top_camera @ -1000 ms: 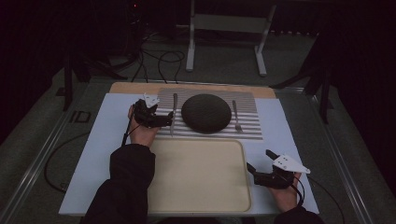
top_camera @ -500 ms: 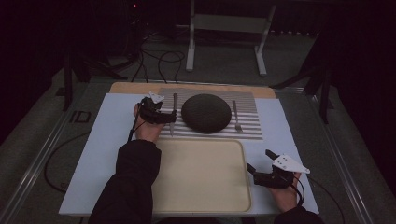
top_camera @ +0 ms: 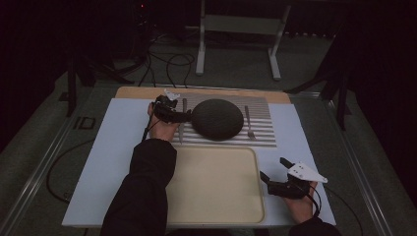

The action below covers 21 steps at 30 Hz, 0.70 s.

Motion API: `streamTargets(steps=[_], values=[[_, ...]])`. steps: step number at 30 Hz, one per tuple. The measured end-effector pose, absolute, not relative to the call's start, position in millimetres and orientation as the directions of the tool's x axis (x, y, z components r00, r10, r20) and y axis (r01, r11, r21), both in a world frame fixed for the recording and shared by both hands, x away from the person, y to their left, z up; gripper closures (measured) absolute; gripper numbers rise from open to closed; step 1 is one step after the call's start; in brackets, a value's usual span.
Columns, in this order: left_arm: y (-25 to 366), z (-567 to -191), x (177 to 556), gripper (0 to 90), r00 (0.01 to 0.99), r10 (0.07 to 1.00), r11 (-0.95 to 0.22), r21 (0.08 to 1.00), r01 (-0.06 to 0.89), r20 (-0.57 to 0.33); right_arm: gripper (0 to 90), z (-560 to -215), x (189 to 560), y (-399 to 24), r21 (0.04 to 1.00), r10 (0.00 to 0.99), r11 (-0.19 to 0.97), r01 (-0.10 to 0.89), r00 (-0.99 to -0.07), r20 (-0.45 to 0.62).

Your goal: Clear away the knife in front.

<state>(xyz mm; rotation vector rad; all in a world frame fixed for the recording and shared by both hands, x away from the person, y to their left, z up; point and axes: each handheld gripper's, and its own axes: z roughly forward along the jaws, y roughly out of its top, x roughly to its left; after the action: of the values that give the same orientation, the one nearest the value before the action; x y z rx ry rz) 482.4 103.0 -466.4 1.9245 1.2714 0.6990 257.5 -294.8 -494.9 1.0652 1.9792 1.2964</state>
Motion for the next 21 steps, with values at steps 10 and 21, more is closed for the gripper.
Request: streamTargets(steps=[10, 21], values=[[96, -471, 502, 1.0, 0.355, 0.933, -0.274, 0.77, 0.576, 0.066, 8.4, -495, 258, -295, 0.922, 0.84, 0.212, 0.323, -0.542, -0.004], [90, -475, 517, 3.2, 0.34, 0.939, -0.259, 0.734, 0.628, 0.04, 8.3, -495, 258, -296, 0.924, 0.841, 0.203, 0.324, -0.541, 0.004]])
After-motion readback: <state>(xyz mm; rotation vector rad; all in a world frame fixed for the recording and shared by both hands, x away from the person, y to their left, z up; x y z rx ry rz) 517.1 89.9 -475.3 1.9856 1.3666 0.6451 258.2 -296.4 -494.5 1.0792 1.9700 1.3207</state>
